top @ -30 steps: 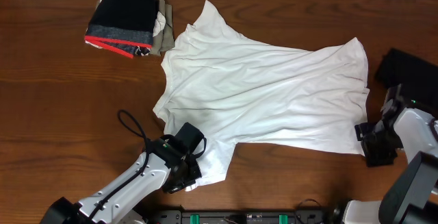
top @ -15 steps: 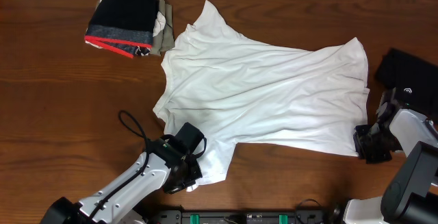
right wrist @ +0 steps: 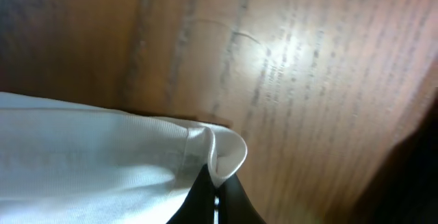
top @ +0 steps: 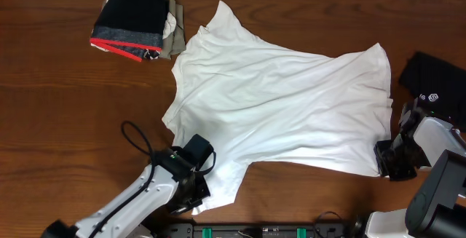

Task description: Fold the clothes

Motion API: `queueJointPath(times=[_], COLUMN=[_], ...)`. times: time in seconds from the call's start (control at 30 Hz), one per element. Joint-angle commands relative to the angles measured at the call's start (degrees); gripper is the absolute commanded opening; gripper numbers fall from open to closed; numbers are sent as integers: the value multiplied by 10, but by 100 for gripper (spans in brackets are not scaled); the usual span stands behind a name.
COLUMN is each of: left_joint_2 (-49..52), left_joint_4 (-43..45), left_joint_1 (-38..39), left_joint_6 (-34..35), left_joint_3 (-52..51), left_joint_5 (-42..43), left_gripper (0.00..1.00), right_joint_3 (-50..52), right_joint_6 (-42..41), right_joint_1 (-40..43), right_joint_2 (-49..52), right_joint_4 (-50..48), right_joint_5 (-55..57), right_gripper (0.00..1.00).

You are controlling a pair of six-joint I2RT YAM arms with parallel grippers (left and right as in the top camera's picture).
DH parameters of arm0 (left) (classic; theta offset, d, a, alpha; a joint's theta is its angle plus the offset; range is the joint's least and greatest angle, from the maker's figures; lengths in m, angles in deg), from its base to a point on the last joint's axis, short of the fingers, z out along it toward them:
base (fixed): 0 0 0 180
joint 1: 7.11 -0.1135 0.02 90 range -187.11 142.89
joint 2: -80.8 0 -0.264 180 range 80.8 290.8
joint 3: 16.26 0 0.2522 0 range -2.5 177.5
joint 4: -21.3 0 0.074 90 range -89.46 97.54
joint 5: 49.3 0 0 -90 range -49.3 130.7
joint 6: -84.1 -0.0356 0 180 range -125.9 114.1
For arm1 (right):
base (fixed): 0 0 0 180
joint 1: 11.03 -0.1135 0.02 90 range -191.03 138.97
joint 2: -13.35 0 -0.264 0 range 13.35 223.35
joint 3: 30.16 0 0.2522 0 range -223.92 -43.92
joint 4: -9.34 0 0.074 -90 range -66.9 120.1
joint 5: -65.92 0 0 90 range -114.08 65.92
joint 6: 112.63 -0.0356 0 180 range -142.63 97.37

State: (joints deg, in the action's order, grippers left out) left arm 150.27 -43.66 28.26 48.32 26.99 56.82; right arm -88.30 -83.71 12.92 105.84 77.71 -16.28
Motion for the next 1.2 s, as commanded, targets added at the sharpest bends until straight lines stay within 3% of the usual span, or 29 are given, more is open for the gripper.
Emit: queueJointPath(times=[0.0,0.33,0.7,1.17], left_joint_2=[-41,-123,-129,-129], left_joint_4=[-23,-52,57,172], left_joint_1=[1,1,1,-26], left_joint_6=[9,26,16,-5], left_joint_3=[28,63,92,92], left_joint_5=[-2,5,-88,-269], left_gripper=[6,6,6,6], right_joint_3=[-6,-10,-18,-18], right_joint_6=[-2,-2,-2,-2], right_joint_1=[4,4,4,4], right_joint_2=[4,-8,-75,-74], right_joint_4=[6,13,13,2], right_joint_5=[23,40,45,64], right_gripper=[1,1,1,1])
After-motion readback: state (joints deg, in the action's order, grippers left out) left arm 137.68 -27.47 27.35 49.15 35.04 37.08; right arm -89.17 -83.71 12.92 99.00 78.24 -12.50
